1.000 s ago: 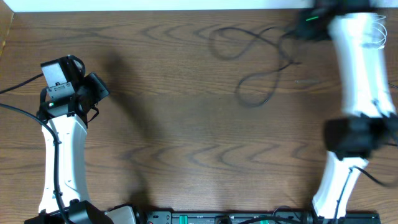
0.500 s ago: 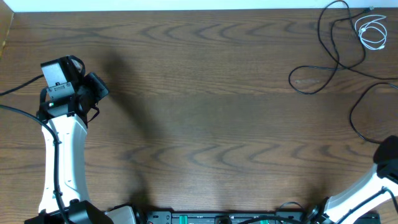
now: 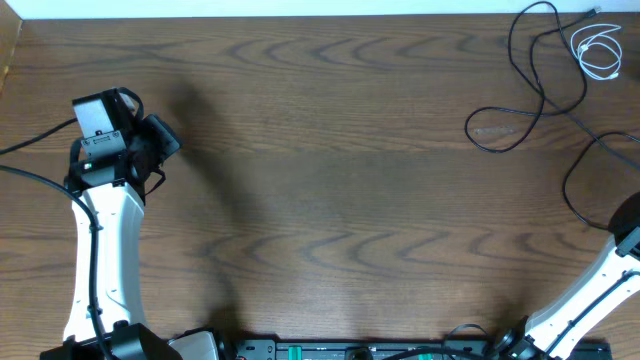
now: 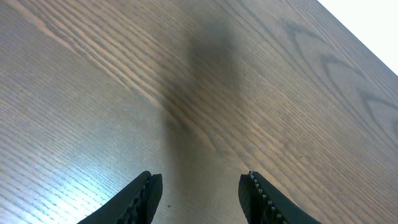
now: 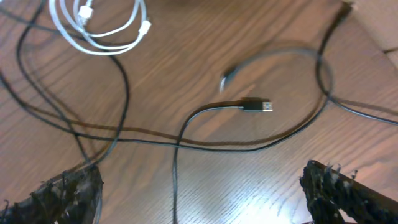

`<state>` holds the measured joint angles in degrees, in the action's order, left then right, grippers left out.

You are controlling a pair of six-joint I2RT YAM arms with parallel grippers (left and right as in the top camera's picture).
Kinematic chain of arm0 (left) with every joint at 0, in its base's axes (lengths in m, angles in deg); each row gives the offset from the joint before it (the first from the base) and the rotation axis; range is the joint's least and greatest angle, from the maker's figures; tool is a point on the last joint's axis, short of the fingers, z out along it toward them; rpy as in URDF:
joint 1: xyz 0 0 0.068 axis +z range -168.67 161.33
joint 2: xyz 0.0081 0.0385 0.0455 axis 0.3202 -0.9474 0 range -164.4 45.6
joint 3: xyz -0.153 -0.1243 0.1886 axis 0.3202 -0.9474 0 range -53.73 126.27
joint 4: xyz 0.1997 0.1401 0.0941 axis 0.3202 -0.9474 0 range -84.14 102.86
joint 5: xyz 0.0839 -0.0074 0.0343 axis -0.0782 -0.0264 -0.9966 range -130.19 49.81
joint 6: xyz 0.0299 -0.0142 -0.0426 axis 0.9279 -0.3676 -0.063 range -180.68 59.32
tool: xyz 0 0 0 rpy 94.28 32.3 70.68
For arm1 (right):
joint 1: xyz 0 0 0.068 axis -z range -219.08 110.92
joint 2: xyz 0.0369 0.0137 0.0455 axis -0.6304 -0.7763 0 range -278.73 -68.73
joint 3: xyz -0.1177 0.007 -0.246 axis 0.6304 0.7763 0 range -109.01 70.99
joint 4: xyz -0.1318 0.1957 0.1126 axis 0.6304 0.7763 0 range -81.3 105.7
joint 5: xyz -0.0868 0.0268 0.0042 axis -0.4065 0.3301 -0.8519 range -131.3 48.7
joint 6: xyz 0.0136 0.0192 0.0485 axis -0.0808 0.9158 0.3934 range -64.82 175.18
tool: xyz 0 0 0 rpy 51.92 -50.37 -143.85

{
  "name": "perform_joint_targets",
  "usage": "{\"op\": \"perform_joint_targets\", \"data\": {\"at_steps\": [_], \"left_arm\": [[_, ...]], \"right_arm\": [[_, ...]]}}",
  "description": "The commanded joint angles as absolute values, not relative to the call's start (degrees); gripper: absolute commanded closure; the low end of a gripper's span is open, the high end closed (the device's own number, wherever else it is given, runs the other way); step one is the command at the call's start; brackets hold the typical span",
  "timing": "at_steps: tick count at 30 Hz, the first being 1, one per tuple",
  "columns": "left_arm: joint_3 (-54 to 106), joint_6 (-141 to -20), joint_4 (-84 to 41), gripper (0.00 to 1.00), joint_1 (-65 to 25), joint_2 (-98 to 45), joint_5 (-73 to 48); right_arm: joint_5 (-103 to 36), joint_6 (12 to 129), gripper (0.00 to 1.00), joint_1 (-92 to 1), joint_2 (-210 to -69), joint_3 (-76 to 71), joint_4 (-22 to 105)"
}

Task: Untangle cables

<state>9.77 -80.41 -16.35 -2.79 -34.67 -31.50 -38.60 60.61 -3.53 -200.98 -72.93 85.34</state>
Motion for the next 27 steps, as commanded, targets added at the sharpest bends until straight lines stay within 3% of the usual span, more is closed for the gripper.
{"op": "perform_joint_targets", "data": {"at_steps": [1,8,14,18,27], "left_arm": [[11.0,-81.1,-15.7,0.53,-3.3,-35.3,-31.6],[11.0,-81.1,-15.6,0.53,-3.3,-35.3,-31.6],[11.0,-81.1,-15.6,0.53,-3.3,-35.3,-31.6],[11.0,-81.1,-15.6,0.53,-3.3,-35.3,-31.6],[11.0,-81.1,-15.6,0.53,-3.3,-35.3,-31.6]], "right_arm": [[-33.3,58.7,0.01,-7.2,-199.6,-73.5,87.5],[-32.8,56.8,0.04,-14.7,-202.2,-73.4,90.5],[-35.8,66.7,0.2,-19.5,-208.8,-73.3,92.5],[-38.3,71.8,0.24,-21.1,-213.1,-73.3,91.9],[-39.9,72.5,0.38,-22.0,-218.0,-73.3,87.0]]}}
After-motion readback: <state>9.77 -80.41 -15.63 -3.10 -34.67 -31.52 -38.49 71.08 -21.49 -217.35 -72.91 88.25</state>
